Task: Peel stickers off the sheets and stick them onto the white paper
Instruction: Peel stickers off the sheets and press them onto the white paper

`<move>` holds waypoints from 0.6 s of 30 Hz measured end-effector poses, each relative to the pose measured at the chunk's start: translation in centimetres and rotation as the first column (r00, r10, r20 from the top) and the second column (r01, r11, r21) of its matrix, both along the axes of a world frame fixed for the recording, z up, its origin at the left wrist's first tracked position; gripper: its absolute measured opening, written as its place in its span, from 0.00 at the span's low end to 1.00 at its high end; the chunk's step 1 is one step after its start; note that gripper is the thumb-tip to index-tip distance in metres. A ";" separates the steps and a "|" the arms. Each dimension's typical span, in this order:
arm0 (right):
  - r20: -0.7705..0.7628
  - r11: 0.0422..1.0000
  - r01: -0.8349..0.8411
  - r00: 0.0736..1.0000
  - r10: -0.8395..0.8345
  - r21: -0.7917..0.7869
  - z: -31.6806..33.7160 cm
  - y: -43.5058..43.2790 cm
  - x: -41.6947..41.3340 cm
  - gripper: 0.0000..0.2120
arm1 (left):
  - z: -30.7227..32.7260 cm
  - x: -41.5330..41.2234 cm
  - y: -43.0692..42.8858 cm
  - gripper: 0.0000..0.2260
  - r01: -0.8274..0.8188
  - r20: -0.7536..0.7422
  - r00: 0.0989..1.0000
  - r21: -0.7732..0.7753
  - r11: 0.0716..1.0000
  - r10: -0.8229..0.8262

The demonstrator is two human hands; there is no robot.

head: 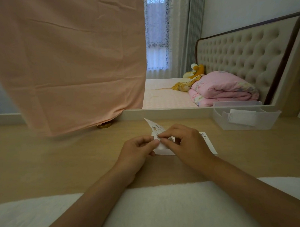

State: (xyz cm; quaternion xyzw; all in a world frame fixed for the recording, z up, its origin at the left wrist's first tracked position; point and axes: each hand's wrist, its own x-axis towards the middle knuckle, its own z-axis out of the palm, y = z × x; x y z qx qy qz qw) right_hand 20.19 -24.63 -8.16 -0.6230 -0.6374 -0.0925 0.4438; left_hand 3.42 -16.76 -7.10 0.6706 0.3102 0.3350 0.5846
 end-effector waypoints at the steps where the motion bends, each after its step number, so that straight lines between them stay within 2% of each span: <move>1: -0.008 1.000 -0.008 1.000 0.008 -0.001 0.1 0.0 0.0 0.07 | 0.0 0.0 0.0 0.04 -0.015 0.011 1.000 0.028 1.000 0.015; 6: -0.013 0.999 -0.041 0.999 0.041 -0.012 0.5 0.1 0.1 0.10 | 0.0 0.0 -0.1 0.06 -0.042 0.072 0.997 0.263 0.964 0.024; 10: -0.034 0.999 -0.053 0.998 0.052 -0.015 0.7 0.1 0.3 0.05 | -0.1 0.0 0.3 0.10 -0.044 0.048 0.998 0.408 0.912 0.027; 18: -0.066 0.997 -0.071 0.996 0.068 -0.041 1.1 0.2 0.2 0.04 | -0.2 0.0 0.8 0.13 -0.033 0.020 0.999 0.531 0.847 0.026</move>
